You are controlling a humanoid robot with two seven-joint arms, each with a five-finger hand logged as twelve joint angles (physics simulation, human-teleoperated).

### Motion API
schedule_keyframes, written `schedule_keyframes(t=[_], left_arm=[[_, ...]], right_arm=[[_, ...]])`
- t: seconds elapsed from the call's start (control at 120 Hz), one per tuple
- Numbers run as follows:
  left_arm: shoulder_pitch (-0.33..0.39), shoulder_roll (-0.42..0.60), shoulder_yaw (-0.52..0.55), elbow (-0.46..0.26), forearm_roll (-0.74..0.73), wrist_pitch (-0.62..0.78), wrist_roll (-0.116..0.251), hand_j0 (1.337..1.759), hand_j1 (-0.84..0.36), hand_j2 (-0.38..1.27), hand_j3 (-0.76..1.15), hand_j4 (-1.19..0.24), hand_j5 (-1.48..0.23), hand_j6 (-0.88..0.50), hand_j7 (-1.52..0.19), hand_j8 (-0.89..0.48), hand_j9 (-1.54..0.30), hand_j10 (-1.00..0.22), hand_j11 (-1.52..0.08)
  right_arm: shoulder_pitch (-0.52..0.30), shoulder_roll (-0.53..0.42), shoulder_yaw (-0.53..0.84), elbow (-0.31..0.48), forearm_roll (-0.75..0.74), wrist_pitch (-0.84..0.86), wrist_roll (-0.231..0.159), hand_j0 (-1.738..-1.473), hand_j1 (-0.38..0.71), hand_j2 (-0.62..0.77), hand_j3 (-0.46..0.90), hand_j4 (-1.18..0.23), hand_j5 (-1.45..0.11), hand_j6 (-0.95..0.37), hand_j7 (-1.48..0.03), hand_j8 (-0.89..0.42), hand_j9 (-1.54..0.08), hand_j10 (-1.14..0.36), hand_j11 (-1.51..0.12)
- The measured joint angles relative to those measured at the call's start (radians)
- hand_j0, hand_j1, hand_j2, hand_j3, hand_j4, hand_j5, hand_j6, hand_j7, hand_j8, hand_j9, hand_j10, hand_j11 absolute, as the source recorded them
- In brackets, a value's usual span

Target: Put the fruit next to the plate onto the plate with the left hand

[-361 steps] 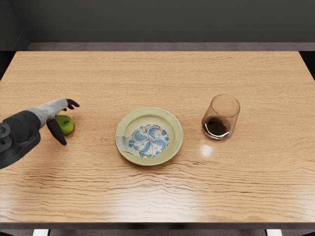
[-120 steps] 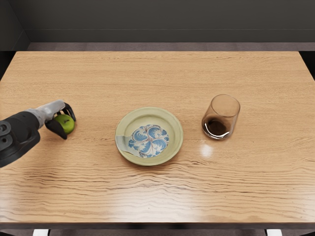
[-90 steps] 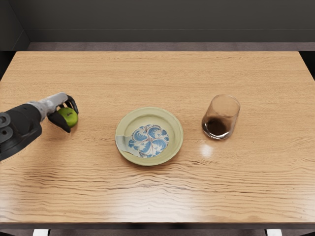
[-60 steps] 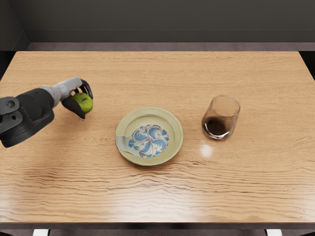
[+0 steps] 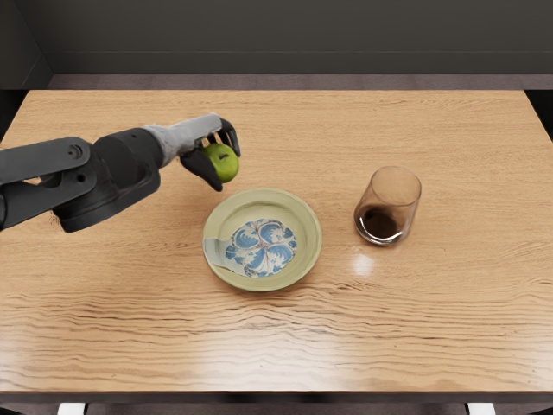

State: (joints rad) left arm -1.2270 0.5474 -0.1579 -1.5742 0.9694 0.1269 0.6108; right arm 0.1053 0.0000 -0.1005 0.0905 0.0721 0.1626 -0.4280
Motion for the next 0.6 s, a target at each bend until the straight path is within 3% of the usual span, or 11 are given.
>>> schedule_keyframes(t=[0.075,0.167,0.35,0.6], left_arm=[[-0.004,-0.030,0.001,-0.001,-0.023,-0.011,-0.001,1.645,-0.38,0.50,0.00,-0.40,-1.20,-0.15,-1.17,-0.18,-1.18,-0.46,-1.14],[-0.011,-0.055,0.001,-0.008,-0.044,-0.024,0.000,1.645,-0.33,0.35,0.00,-0.43,-1.21,-0.17,-1.17,-0.20,-1.18,-0.48,-1.14],[-0.011,-0.085,0.003,-0.043,-0.091,-0.034,0.000,1.646,-0.37,0.46,0.00,-0.40,-1.24,-0.16,-1.20,-0.17,-1.21,-0.47,-1.16],[0.036,-0.109,0.010,-0.071,-0.111,-0.034,0.000,1.645,-0.38,0.46,0.00,-0.38,-1.26,-0.12,-1.22,-0.15,-1.22,-0.45,-1.17]], right_arm=[[0.000,0.000,0.000,0.000,0.000,0.000,0.000,-1.658,-0.35,0.00,0.00,0.00,0.00,0.00,0.00,0.00,0.00,0.00,0.00],[0.000,0.000,0.000,0.000,0.000,0.000,0.000,-1.658,-0.35,0.00,0.00,0.00,0.00,0.00,0.00,0.00,0.00,0.00,0.00],[0.000,0.000,-0.001,0.000,-0.001,0.000,0.000,-1.658,-0.35,0.00,0.00,0.00,0.00,0.00,0.00,0.00,0.00,0.00,0.00],[0.001,0.000,-0.001,0.000,-0.001,0.000,0.000,-1.658,-0.35,0.00,0.00,0.00,0.00,0.00,0.00,0.00,0.00,0.00,0.00]])
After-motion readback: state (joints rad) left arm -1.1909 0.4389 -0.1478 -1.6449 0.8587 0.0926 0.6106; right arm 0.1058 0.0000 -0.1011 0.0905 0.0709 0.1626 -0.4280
